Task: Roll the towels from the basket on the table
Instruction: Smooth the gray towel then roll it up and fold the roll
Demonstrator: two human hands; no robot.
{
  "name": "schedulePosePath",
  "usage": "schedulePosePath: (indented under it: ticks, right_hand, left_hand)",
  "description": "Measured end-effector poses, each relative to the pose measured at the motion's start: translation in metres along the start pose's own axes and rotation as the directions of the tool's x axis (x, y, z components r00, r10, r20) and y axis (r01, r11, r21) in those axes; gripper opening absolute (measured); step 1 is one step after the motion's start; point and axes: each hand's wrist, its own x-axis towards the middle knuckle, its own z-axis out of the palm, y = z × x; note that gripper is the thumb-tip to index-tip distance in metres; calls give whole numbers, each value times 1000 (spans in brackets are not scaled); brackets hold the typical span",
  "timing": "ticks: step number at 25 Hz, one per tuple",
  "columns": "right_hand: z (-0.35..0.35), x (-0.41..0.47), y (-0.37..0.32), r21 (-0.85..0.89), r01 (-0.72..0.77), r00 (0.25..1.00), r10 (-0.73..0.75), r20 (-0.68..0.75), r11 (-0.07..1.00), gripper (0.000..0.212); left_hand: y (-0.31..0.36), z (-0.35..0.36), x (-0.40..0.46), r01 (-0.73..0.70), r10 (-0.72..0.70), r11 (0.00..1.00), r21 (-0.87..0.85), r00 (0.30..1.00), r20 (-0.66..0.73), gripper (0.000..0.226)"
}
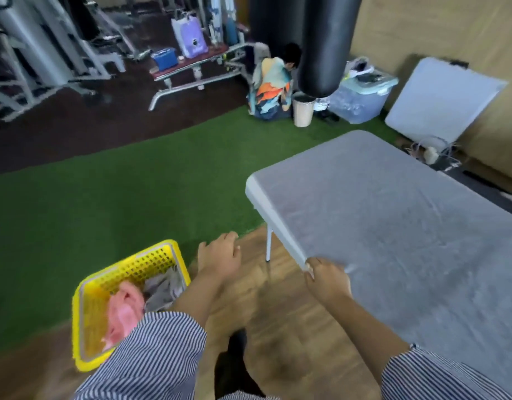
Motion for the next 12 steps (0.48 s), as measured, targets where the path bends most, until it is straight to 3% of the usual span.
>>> schedulePosePath:
  ticks: [6, 12]
  right_hand:
    - [-3, 117, -47, 75, -202, 979, 204, -18, 977, 29]
    - [2, 182, -65, 83, -331, 940, 320, 121, 940, 30]
  left_hand:
    - [-9, -28, 185, -240, 239, 971, 13, 970, 55, 33]
    - [14, -15, 299, -269, 251, 962, 47, 940, 231, 36]
